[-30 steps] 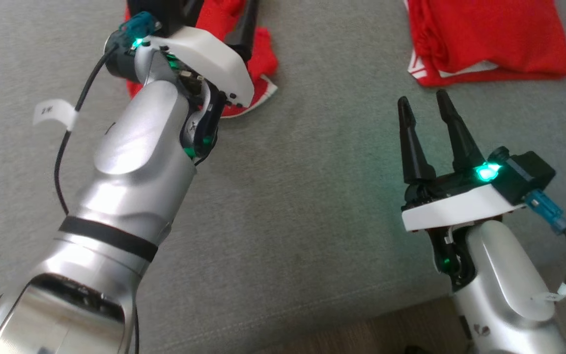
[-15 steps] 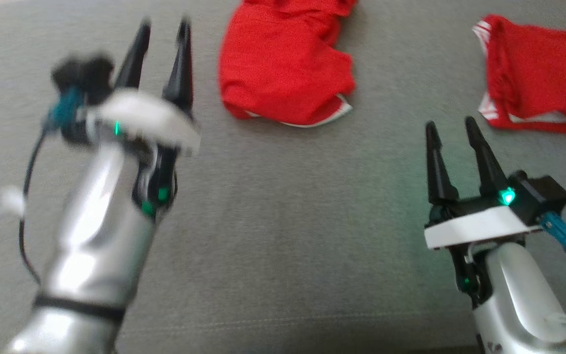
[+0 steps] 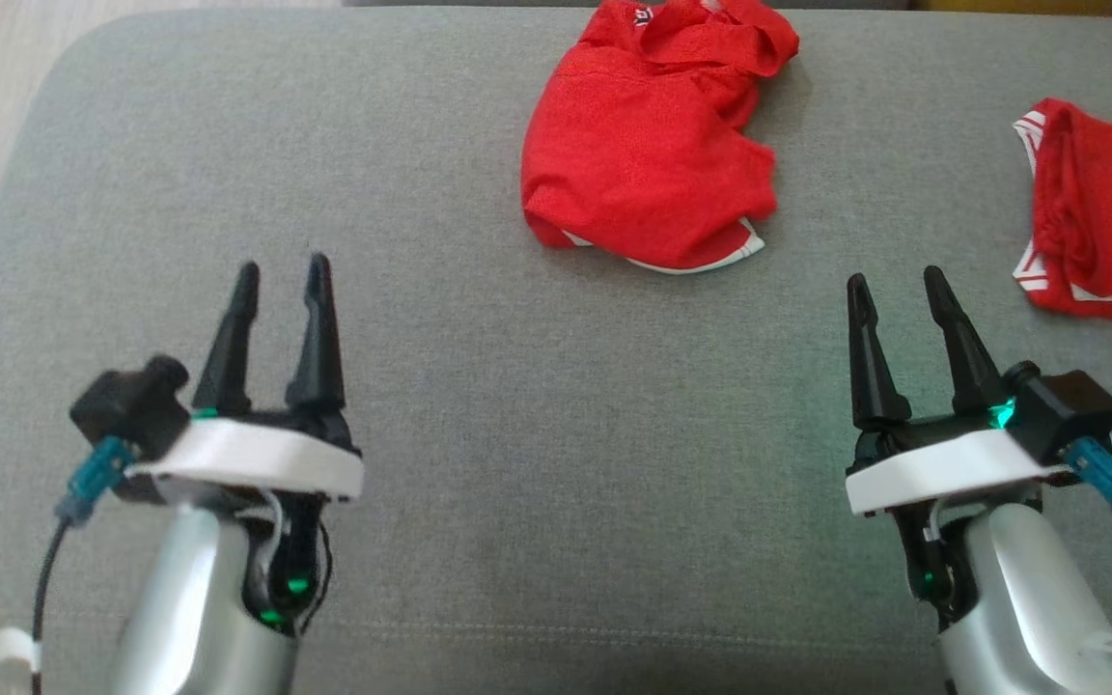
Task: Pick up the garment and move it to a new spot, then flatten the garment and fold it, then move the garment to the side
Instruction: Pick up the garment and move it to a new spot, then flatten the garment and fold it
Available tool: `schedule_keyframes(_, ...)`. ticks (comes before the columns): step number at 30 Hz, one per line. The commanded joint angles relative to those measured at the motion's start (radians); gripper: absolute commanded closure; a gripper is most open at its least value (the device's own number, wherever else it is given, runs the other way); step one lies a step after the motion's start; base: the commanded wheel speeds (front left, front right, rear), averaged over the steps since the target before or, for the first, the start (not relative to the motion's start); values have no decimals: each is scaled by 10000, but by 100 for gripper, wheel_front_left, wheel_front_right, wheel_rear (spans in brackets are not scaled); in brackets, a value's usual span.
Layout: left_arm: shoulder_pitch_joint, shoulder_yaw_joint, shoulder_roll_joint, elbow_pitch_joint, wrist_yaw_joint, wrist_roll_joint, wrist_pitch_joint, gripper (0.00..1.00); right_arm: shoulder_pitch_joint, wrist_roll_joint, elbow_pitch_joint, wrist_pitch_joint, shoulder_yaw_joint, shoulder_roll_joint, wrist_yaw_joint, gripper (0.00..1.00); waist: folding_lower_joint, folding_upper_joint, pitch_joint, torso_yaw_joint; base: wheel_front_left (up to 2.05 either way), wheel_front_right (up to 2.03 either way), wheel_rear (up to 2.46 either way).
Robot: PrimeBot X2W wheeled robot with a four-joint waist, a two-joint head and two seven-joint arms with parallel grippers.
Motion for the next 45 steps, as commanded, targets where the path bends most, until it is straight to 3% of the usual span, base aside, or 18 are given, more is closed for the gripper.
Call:
schedule_keyframes(1,-156,450,-7,-466,-140,130,-75,0,-45,-55,-392,102,149,-50,65,0,1,0,52,83,0,0,0)
schedule_keyframes(8,-121,545,-115,-603,-286,17,-75,0,-372,34,-230,568,64,-40,65,0,1,0,380,326,0,0,0)
schedule_keyframes(21,-524,-143,-122,-684,2,-596,-76,0,-2760,619,2585,2329,-433,42,65,0,1,0,1349,1141,0,0,0)
schedule_keyframes(36,-850,-640,-123,-874,265,-1041,-76,0,-4278,198,4949,2325,-235,-382,65,0,1,0,1946,1705,0,0,0)
schedule_keyframes(37,-860,-642,-123,-868,277,-1056,-76,0,-4310,228,5056,2367,-162,-383,65,54,1,0,1940,1711,0,0,0)
schedule_keyframes(38,-865,-637,-123,-856,286,-1063,-76,0,-4330,254,5145,2404,-69,-389,65,100,1,0,1923,1709,0,0,0)
schedule_keyframes(45,-717,-379,-123,-727,287,-938,-76,0,-4328,493,5239,2114,274,-567,65,100,1,0,1556,1309,0,0,0)
